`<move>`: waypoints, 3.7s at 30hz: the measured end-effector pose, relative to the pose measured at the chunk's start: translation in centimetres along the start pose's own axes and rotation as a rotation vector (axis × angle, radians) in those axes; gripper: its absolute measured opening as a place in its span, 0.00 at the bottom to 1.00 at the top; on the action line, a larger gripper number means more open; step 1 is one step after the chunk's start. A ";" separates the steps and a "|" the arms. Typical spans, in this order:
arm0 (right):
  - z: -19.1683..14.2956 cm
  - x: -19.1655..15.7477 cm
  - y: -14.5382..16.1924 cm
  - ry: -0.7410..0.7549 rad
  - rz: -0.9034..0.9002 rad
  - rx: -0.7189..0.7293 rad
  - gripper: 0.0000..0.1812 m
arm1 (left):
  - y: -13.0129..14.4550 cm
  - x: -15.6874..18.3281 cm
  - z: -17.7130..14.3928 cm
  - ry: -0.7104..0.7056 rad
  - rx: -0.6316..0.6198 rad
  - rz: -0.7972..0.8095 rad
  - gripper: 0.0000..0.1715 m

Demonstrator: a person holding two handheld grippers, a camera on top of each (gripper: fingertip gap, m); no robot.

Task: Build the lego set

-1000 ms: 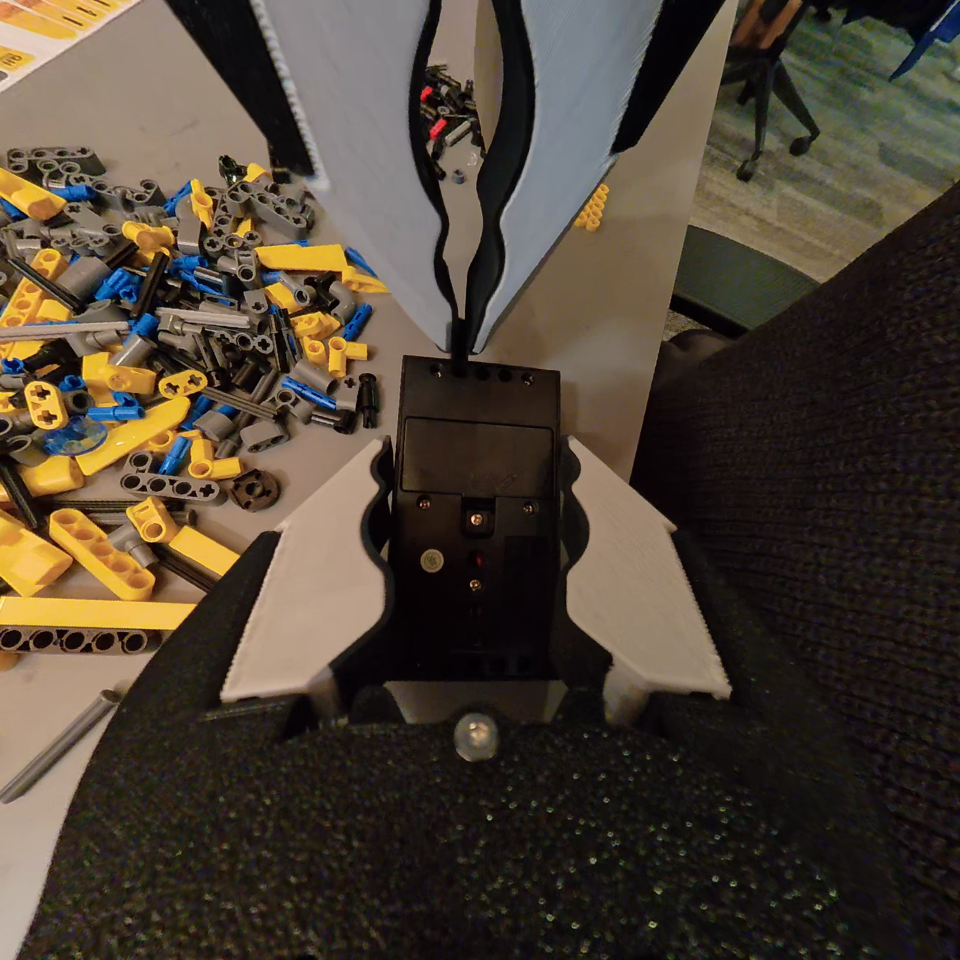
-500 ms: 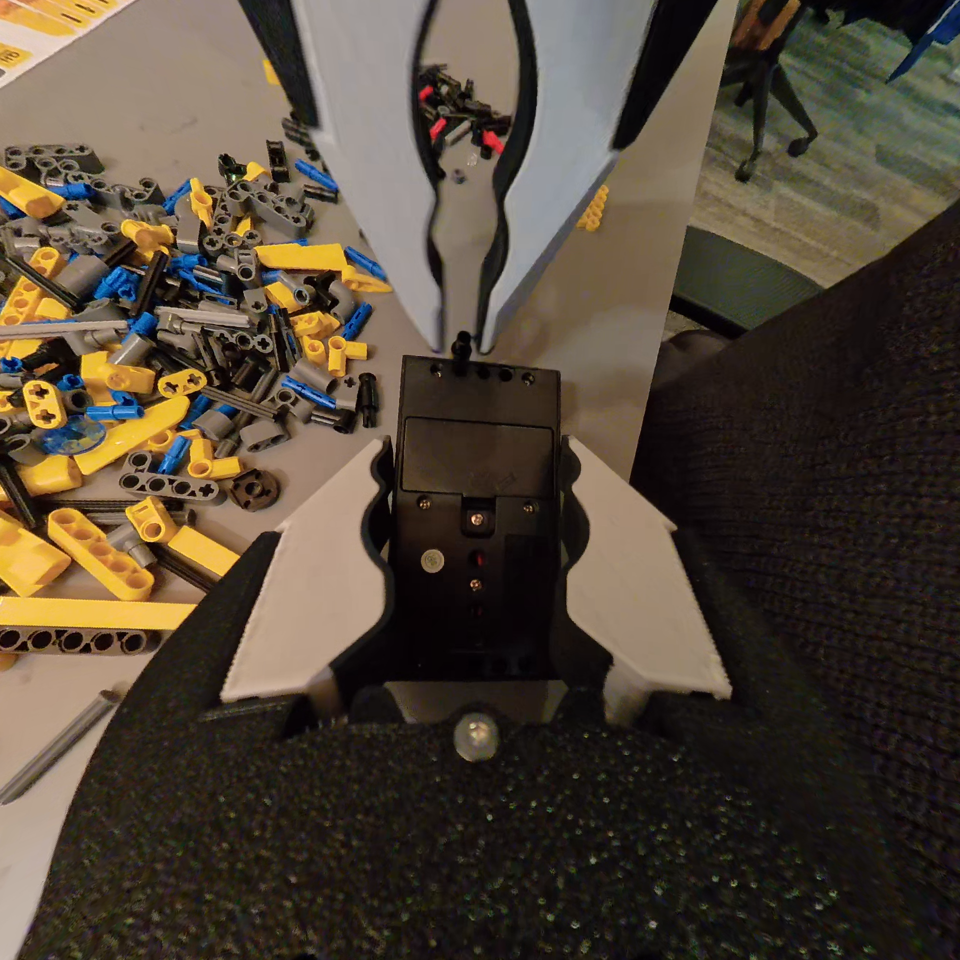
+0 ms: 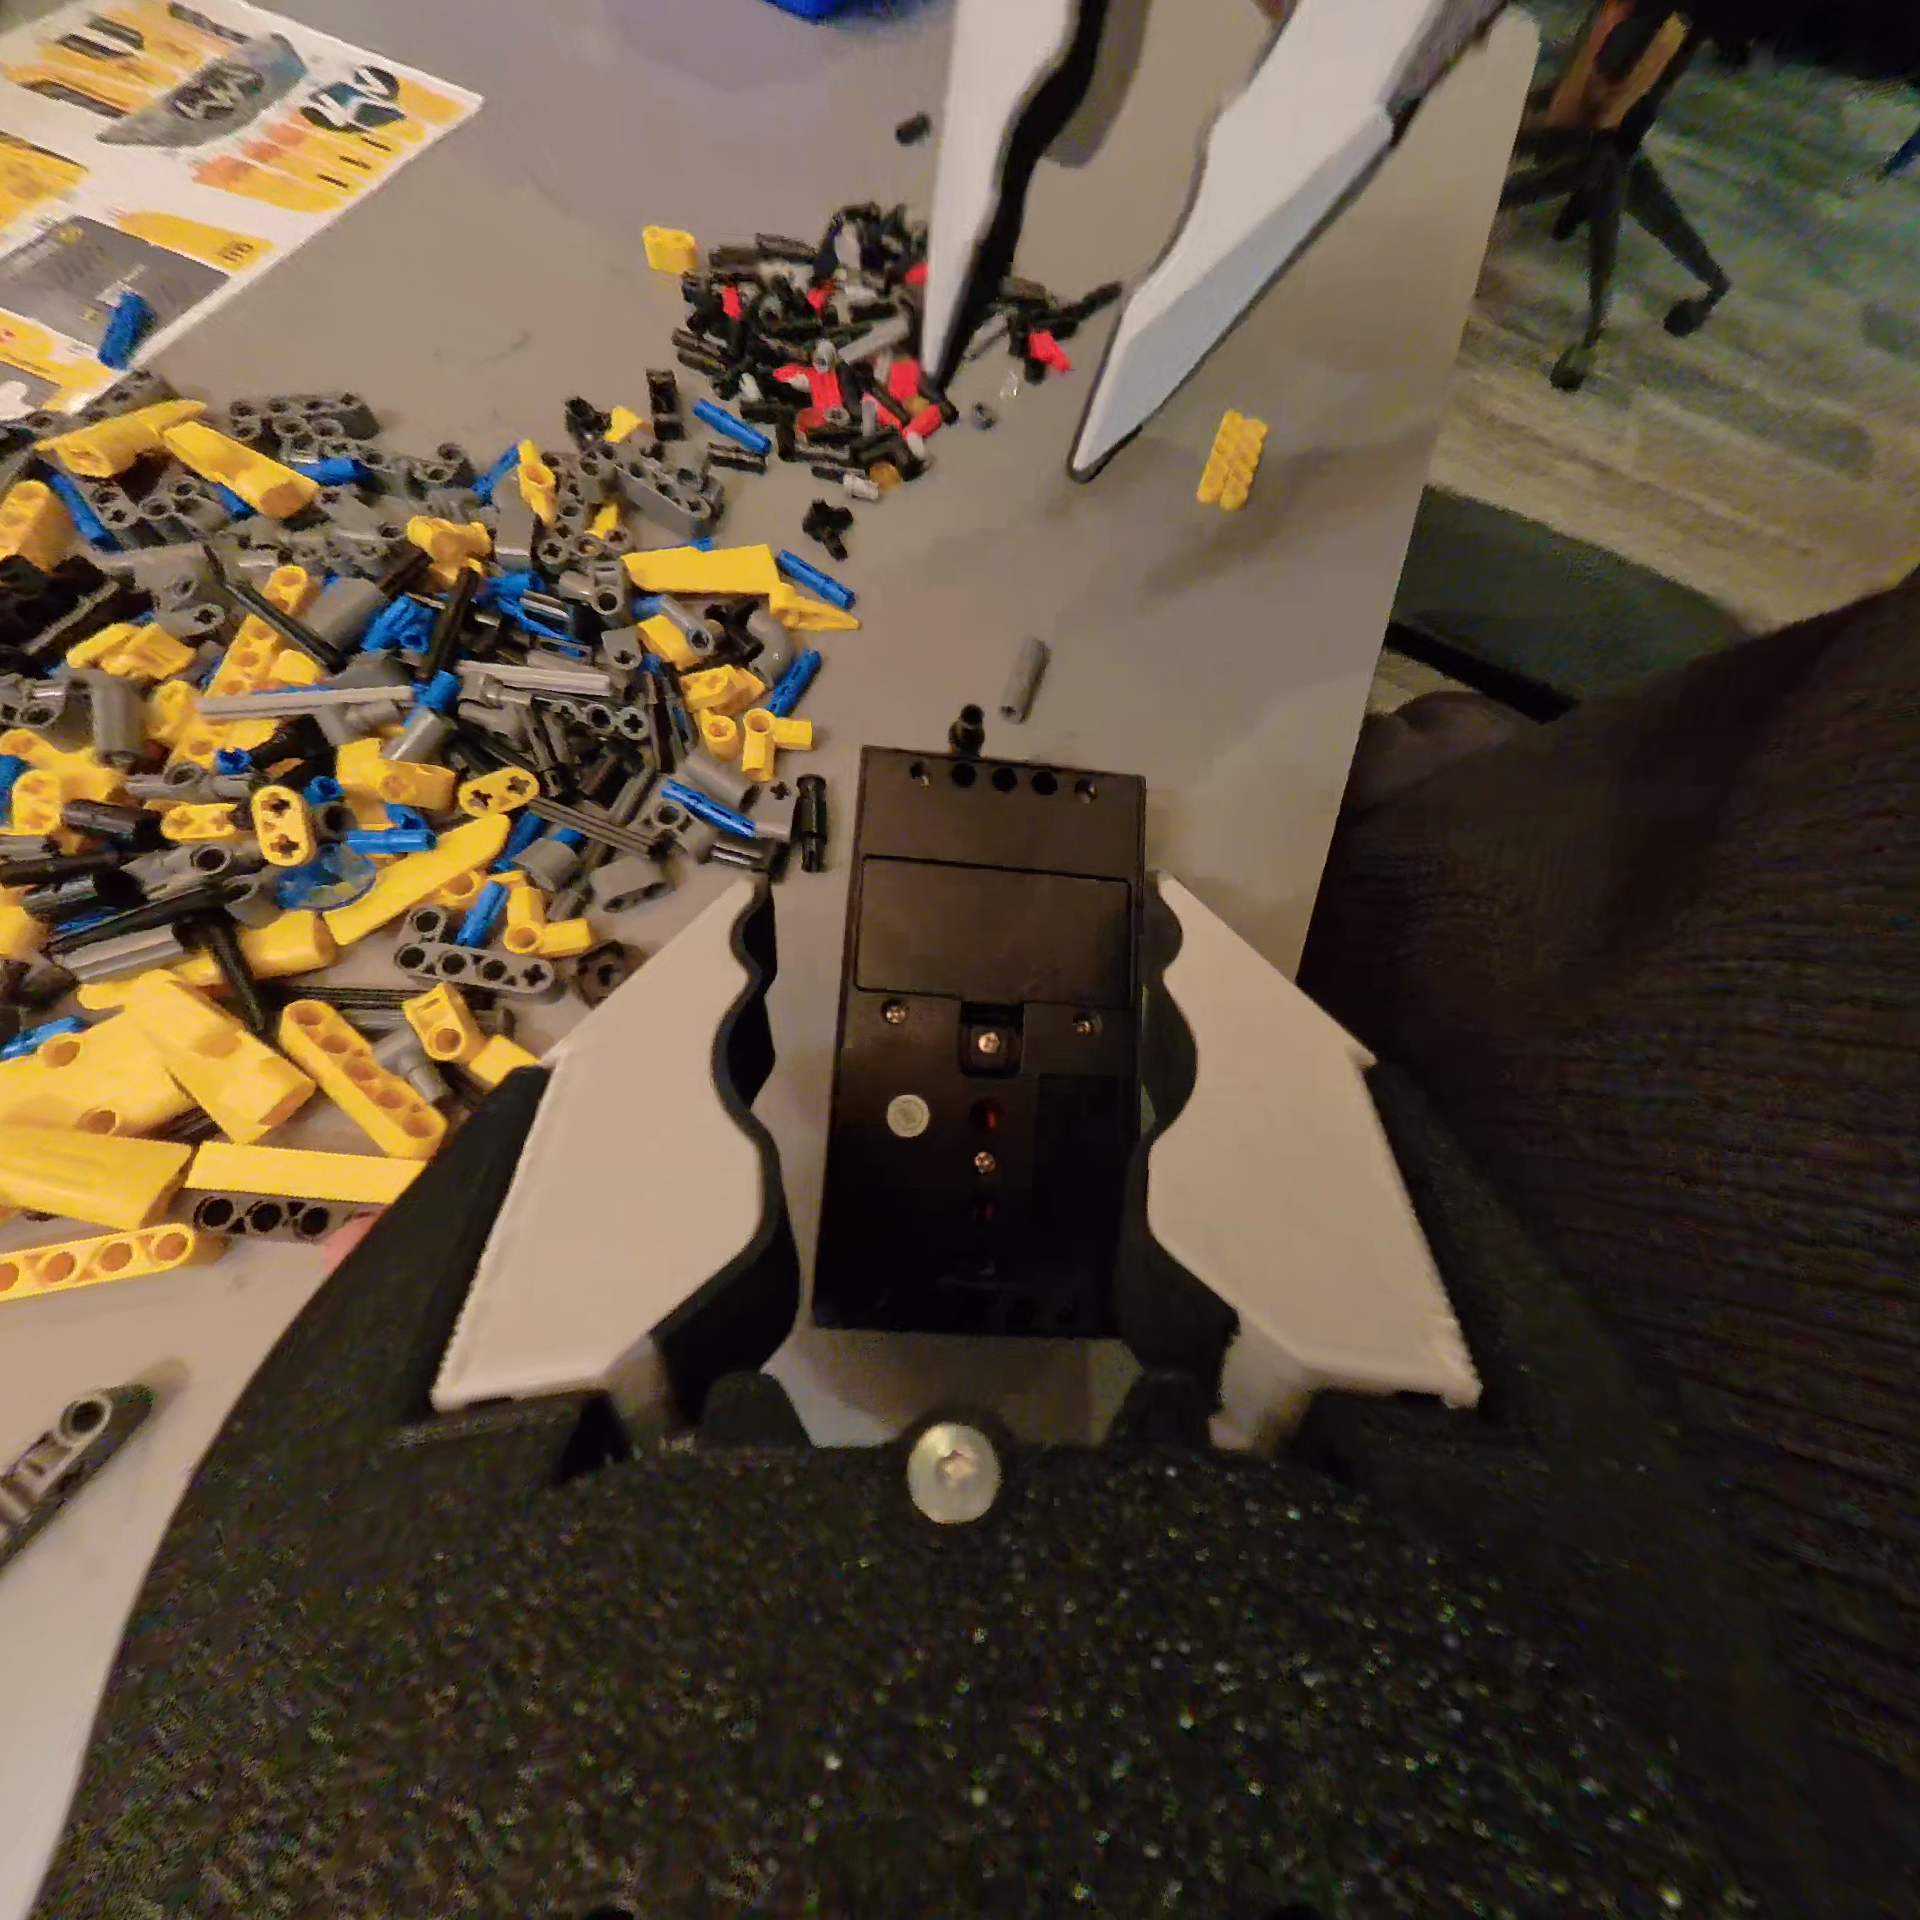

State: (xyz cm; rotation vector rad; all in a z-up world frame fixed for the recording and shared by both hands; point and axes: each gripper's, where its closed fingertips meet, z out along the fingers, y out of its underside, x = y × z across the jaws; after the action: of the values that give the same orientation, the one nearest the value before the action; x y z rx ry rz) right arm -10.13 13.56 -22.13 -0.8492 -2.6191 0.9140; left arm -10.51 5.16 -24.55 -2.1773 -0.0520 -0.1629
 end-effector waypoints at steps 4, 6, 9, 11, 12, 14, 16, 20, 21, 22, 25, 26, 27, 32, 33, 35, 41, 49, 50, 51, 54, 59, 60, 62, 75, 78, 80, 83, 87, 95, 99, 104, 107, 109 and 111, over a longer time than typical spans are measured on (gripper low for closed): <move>-0.7 1.2 1.2 0.087 0.087 0.051 0.16 | -1.9 -0.4 -1.4 0.073 0.092 -0.097 0.40; -0.4 1.4 1.7 0.110 0.094 0.055 0.15 | -2.1 -1.1 -1.8 0.073 0.104 -0.116 0.40; 1.0 1.5 1.9 0.116 0.050 0.031 0.11 | -1.9 -2.5 -1.8 0.017 0.087 -0.124 0.40; 2.5 1.4 1.3 0.098 -0.019 0.016 0.09 | -1.8 -2.9 -1.6 0.009 0.081 -0.136 0.39; 3.2 1.1 0.8 0.071 -0.055 0.017 0.09 | -1.8 -3.1 -1.6 0.006 0.080 -0.145 0.39; 4.6 0.4 -0.5 0.006 -0.119 0.028 0.09 | -1.8 -3.2 -1.4 0.002 0.080 -0.153 0.39; 5.9 -0.3 -1.5 -0.053 -0.184 0.012 0.09 | -1.8 -3.1 -1.4 -0.002 0.080 -0.154 0.39; 7.6 -0.4 -1.0 -0.115 -0.288 -0.088 0.06 | -1.6 -2.8 -1.7 0.006 0.088 -0.169 0.39; 7.8 -0.4 -1.0 -0.129 -0.292 -0.089 0.06 | -1.5 -2.7 -1.8 0.016 0.085 -0.179 0.39; 7.9 -0.5 -1.1 -0.150 -0.286 -0.081 0.05 | -1.4 -2.5 -1.9 0.023 0.085 -0.185 0.39; 7.9 -0.7 -1.5 -0.180 -0.287 -0.059 0.05 | -1.4 -2.3 -2.2 0.045 0.099 -0.191 0.39; 8.0 -0.6 -1.6 -0.173 -0.301 -0.058 0.05 | -1.5 -2.2 -2.3 0.056 0.103 -0.195 0.39; 8.1 -0.5 -1.7 -0.171 -0.315 -0.060 0.05 | -1.6 -2.1 -2.3 0.065 0.108 -0.198 0.39; 8.5 -1.0 -2.1 -0.214 -0.306 -0.057 0.04 | -1.8 -2.0 -2.0 0.103 0.119 -0.196 0.39; 8.4 -1.0 -1.9 -0.217 -0.298 -0.063 0.02 | -1.9 -2.0 -2.0 0.106 0.121 -0.194 0.39; 8.2 -0.8 -1.7 -0.198 -0.285 -0.069 0.01 | -1.9 -2.0 -2.1 0.110 0.129 -0.192 0.39; 7.3 -0.7 -1.4 -0.159 -0.186 -0.019 0.00 | -1.8 -1.8 -2.4 0.112 0.149 -0.196 0.39; 7.7 -1.2 -1.3 -0.139 -0.201 -0.045 0.05 | -2.4 -0.6 -2.5 0.100 0.144 -0.149 0.39; 8.0 -1.2 -1.0 -0.136 -0.215 -0.063 0.05 | -2.5 -0.4 -2.5 0.099 0.142 -0.142 0.39; 8.2 -1.3 -0.9 -0.134 -0.226 -0.068 0.04 | -2.5 -0.3 -2.4 0.097 0.141 -0.138 0.39; 7.6 -0.9 -1.6 -0.102 -0.214 -0.026 0.03 | -2.9 0.0 -2.6 0.090 0.148 -0.124 0.39; 3.2 0.2 -6.1 -0.008 0.040 0.301 0.03 | -4.3 0.5 -3.0 0.076 0.250 -0.102 0.37; 2.2 -0.2 -7.4 -0.030 0.129 0.397 0.03 | -4.8 0.6 -3.1 0.062 0.283 -0.088 0.32; 1.0 -1.2 -9.4 -0.095 0.292 0.553 0.03 | -5.4 0.8 -2.9 0.021 0.326 -0.062 0.28; 0.2 -3.0 -10.9 -0.442 0.836 0.917 0.03 | -7.2 -1.0 -4.6 -0.537 0.377 0.250 0.15; 0.3 -3.9 -11.0 -0.460 0.834 0.885 0.03 | -7.7 0.1 -5.0 -0.533 0.430 0.286 0.13; 0.4 -4.2 -11.0 -0.468 0.834 0.866 0.03 | -7.5 0.5 -4.9 -0.503 0.422 0.293 0.09; 0.5 -4.9 -10.6 -0.505 0.835 0.820 0.03 | -7.1 1.2 -4.6 -0.392 0.415 0.255 0.07; 0.4 -5.5 -10.0 -0.562 0.843 0.769 0.04 | -6.8 2.1 -4.1 -0.242 0.425 0.190 0.05; 0.7 -5.4 -8.7 -0.607 0.862 0.729 0.03 | -6.4 2.3 -2.9 -0.237 0.402 0.244 0.04; 0.4 -5.0 -8.6 -0.650 0.886 0.749 0.03 | -6.6 1.7 -3.1 -0.271 0.438 0.232 0.09; 0.6 -4.7 -8.4 -0.667 0.905 0.743 0.03 | -6.3 1.9 -3.1 -0.221 0.427 0.223 0.04; 0.7 -4.7 -8.4 -0.682 0.920 0.739 0.03 | -6.2 1.8 -3.1 -0.220 0.427 0.225 0.03; 0.7 -4.4 -8.3 -0.664 0.930 0.748 0.06 | -6.2 1.6 -3.3 -0.227 0.429 0.223 0.03; 0.5 -3.9 -8.2 -0.641 0.945 0.757 0.14 | -6.3 1.6 -3.6 -0.225 0.445 0.216 0.03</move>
State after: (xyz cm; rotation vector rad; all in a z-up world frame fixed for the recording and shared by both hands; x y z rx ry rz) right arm -10.85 5.80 -17.52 -1.7527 -1.7945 2.5249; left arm -9.92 5.78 -17.17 -1.7329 0.0186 0.2016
